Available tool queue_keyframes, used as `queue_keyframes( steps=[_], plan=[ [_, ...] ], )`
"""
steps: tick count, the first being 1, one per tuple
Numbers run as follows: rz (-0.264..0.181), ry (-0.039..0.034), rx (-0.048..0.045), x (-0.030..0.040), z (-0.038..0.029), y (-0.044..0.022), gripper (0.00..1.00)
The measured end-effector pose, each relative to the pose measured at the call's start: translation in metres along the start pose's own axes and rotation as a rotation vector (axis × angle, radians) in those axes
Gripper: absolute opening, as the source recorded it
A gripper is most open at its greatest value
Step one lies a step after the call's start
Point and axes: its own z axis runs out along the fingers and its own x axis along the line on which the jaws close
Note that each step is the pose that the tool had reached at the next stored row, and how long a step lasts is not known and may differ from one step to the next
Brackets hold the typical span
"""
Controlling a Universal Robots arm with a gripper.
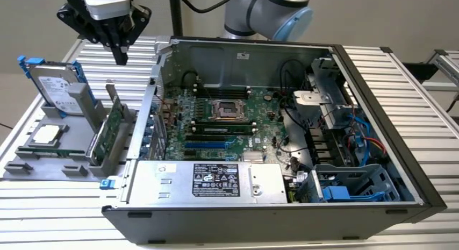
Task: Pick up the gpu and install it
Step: 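Reach for the gpu, then pick up the gpu and move the gpu toward the slot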
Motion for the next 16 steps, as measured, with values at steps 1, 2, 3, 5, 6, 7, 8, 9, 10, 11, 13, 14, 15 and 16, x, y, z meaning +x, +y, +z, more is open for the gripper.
queue_keyframes(
  steps=[1,2,3,5,6,7,8,9,10,11,13,14,15,16],
  plan=[
    [0.000,0.0000,0.0000,0.0009,0.0000,0.0000,0.00],
    [0.000,0.0000,0.0000,0.0017,0.0000,0.0000,0.00],
    [0.000,0.0000,0.0000,0.0026,0.0000,-0.0001,0.00],
    [-0.001,0.0000,0.0000,0.0044,-0.0001,-0.0001,0.00],
    [-0.001,0.0000,0.0000,0.0053,-0.0001,-0.0001,0.00],
    [-0.001,0.0000,0.0000,0.0063,-0.0001,-0.0002,0.00],
    [-0.001,0.0000,-0.0001,0.0072,-0.0001,-0.0002,0.00],
    [-0.001,0.0001,0.0000,0.0082,-0.0002,-0.0002,0.00],
    [-0.001,0.0000,-0.0001,0.0091,-0.0002,-0.0002,0.00],
    [-0.002,0.0001,-0.0001,0.0101,-0.0002,-0.0003,0.00],
    [-0.002,0.0000,-0.0001,0.0119,-0.0002,-0.0003,0.00],
    [-0.002,0.0001,-0.0001,0.0128,-0.0002,-0.0003,0.00],
    [-0.002,0.0001,-0.0001,0.0137,-0.0003,-0.0004,0.00],
    [-0.003,0.0001,-0.0001,0.0146,-0.0003,-0.0004,0.00]
  ],
)
